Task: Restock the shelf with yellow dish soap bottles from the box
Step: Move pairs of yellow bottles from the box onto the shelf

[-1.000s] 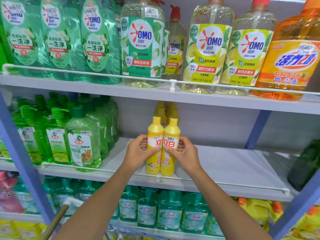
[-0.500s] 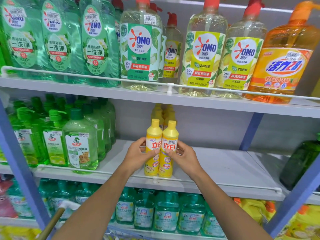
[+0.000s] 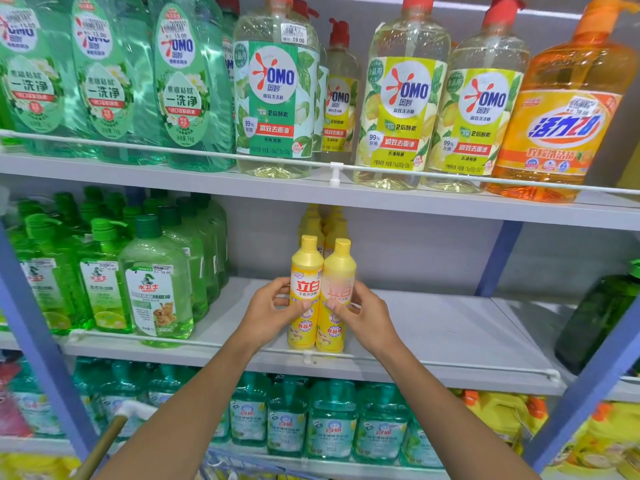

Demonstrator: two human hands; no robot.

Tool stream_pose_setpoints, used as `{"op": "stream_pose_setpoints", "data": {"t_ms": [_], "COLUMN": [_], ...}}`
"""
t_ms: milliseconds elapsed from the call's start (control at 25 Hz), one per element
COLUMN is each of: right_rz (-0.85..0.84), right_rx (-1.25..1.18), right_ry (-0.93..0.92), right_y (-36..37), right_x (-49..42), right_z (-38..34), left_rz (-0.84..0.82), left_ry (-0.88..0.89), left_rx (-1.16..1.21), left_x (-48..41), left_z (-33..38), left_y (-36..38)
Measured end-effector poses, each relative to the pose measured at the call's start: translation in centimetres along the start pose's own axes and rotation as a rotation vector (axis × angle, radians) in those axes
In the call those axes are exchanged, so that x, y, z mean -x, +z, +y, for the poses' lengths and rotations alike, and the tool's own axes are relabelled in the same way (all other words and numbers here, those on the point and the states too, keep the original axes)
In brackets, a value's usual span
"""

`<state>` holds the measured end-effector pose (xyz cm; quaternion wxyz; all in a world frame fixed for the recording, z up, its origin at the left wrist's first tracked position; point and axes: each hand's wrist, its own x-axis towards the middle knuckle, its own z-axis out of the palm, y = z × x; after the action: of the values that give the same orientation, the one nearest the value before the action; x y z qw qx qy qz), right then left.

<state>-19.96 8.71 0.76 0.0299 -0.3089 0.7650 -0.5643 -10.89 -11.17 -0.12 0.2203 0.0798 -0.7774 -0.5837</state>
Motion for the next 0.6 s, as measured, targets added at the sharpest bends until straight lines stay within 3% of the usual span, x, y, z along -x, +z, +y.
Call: {"op": "stream_pose_setpoints", "data": {"t_ms": [160,600], "right_rz": [0.031,0.133], "right_rx": [0.089,0.180], "right_ry": [0.036,0.098], "right_y": [1.3,2.8], "right_x": [1.3,1.7], "right_z": [2.3,4.8], "left_rz": [0.092,0.152], "left_ry": [-0.013,-0.045], "left_rx": [-0.055,-0.128], "left_x": [0.9,1.5], "left_z": [-1.1,-2.0], "left_y": [1.2,2.4]}}
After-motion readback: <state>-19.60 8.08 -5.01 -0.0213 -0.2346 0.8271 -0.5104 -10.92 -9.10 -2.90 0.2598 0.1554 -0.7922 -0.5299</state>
